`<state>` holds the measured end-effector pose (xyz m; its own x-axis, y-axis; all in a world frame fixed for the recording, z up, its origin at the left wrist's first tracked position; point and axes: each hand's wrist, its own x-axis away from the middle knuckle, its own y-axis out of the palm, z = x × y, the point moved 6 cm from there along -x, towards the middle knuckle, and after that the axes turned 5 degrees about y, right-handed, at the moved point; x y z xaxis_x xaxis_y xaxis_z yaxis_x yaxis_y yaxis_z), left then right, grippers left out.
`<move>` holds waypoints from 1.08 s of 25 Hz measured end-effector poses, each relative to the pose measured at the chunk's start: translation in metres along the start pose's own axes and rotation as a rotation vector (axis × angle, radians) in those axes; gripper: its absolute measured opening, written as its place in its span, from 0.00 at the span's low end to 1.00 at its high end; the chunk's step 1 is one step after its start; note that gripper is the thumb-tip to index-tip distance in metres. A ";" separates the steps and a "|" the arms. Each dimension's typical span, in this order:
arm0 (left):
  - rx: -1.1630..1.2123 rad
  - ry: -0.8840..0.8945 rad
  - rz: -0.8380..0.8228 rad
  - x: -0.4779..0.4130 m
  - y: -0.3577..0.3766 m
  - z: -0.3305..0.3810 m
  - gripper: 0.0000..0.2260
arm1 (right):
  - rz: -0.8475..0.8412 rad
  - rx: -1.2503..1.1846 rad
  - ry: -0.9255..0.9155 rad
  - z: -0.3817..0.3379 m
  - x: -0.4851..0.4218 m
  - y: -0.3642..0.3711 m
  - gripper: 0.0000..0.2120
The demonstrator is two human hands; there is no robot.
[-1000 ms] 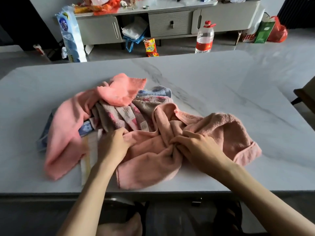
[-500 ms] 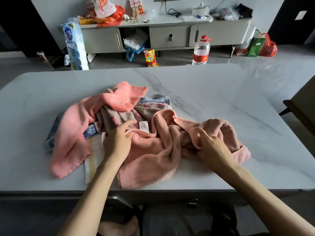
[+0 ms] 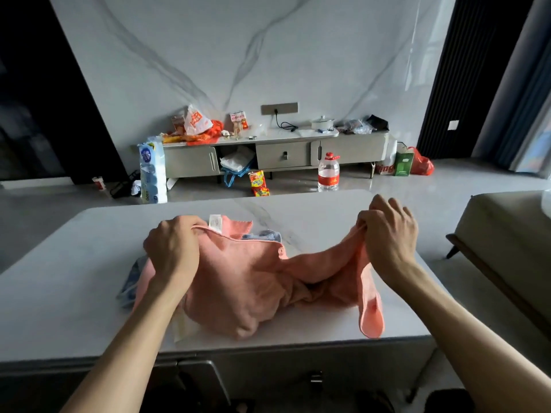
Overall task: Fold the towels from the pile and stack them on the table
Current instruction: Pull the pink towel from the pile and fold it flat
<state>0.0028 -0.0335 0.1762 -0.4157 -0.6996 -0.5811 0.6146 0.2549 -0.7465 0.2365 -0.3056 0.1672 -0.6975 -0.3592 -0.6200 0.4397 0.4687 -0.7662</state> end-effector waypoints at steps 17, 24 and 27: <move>0.739 0.233 -0.173 0.014 0.058 0.073 0.18 | -0.290 -1.203 0.251 -0.037 0.010 0.065 0.13; 0.898 0.121 -0.339 0.044 0.165 0.053 0.18 | -0.306 -1.017 -0.027 -0.073 0.048 0.134 0.04; 0.943 0.069 -0.441 0.047 0.197 0.049 0.12 | -0.319 -0.896 -0.058 -0.077 0.056 0.162 0.09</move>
<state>0.1372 -0.0485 0.0173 -0.7497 -0.5568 -0.3578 0.6608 -0.6597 -0.3580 0.2255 -0.1875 0.0213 -0.6702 -0.6049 -0.4300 -0.3806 0.7776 -0.5006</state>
